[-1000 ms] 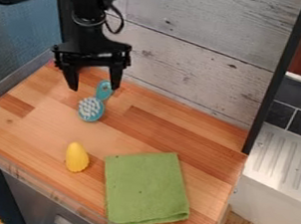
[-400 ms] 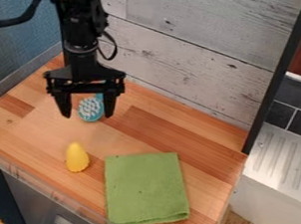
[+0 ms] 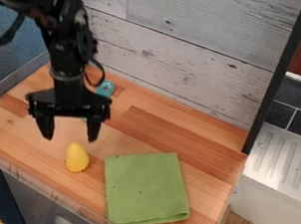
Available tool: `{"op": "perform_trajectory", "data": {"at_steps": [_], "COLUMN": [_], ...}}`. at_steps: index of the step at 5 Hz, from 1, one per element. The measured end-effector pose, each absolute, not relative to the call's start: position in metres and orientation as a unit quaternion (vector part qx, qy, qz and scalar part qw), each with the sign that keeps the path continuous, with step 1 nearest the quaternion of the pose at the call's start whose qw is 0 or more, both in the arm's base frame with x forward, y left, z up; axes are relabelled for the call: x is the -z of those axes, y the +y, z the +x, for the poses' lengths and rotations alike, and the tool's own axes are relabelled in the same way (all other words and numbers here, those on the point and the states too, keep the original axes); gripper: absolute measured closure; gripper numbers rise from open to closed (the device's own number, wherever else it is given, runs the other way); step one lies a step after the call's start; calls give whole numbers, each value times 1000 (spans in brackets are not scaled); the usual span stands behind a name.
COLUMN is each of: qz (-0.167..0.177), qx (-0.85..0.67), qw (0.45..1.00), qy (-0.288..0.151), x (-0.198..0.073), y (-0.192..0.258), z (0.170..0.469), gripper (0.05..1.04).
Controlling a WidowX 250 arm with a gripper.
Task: Move the yellow object from the left front to the right rear area of the cabinet
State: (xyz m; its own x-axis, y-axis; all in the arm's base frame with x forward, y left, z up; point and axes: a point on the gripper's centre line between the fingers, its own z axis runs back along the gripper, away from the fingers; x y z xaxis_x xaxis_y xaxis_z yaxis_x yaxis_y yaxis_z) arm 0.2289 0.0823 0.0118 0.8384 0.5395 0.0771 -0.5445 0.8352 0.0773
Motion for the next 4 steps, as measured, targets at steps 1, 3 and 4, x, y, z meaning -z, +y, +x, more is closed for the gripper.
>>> {"op": "perform_trajectory", "data": {"at_steps": [1,3,4], "qz": [68,47,38], "qx": [-275,-263,-255], "qw": [958,963,966], "qy": [-32,-31,-30], "x": [-8,12,16], "y": [86,74,70], "z": [224,225,226], "gripper": [84,84,120]}}
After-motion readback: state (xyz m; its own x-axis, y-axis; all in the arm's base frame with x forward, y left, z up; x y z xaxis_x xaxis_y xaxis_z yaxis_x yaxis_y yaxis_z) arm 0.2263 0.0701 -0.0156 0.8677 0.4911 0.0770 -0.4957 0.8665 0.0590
